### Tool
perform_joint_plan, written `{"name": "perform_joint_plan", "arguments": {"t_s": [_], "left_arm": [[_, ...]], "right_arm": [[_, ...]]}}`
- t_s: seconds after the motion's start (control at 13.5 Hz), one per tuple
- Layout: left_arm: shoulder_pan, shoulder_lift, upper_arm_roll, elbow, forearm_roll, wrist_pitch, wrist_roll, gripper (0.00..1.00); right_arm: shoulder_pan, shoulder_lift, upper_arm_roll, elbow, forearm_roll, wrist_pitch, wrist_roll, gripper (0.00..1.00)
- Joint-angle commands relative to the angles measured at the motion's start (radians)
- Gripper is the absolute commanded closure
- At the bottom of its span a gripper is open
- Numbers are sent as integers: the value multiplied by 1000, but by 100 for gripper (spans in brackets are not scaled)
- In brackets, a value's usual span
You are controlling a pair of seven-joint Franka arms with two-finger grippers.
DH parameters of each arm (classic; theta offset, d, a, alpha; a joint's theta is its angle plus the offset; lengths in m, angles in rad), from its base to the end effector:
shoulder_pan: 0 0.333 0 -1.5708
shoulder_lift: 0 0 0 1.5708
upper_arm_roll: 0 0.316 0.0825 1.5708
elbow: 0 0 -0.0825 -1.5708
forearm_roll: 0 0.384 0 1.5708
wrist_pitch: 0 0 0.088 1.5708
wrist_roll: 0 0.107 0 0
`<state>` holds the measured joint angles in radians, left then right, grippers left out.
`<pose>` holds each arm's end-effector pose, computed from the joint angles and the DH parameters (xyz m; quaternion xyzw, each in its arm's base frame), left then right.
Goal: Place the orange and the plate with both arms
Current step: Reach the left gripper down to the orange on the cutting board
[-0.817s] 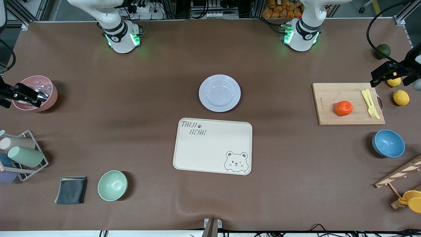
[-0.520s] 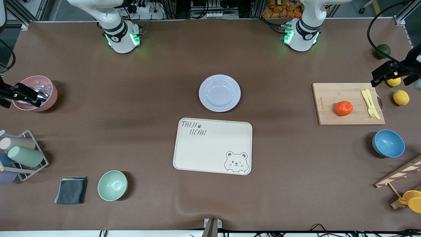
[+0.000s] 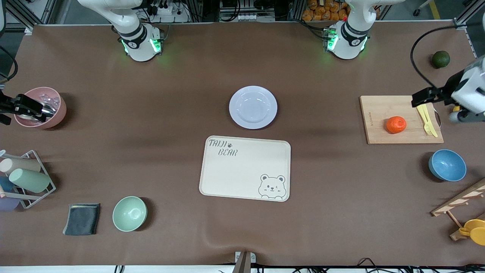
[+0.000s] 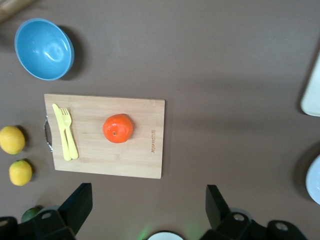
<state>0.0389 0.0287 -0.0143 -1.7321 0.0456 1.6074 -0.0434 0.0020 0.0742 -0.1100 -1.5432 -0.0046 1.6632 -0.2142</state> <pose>0.5546 0.0185 0.5359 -0.9963 -0.0313 0.0764 0.0232 0.5826 -0.0612 0.6039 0.9983 0.0535 0.0218 0.0100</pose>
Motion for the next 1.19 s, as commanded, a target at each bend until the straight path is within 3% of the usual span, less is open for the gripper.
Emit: {"name": "perform_joint_plan", "arguments": {"t_s": [0.0,0.22,0.45,0.97,1.11], "left_arm": [[29,-73,-3,-247,14,184,-6,0],[120,-70,-9,-429,71,392,-6,0],[182,-17,-9,-562,92,615,-6,0],[251,131,-9,-584,169,766,-3,0],[253,152,-9,-584,171,776,-3,0]], "right_arm": [[4,21,6,20,-15,-13,-18,0],[3,42,7,17,6,-5,-14,0],[-4,55,6,-27,146,-8,-13,0],[4,76,9,-54,245,-11,-11,0],[-2,76,7,-110,339,-13,-13,0]]}}
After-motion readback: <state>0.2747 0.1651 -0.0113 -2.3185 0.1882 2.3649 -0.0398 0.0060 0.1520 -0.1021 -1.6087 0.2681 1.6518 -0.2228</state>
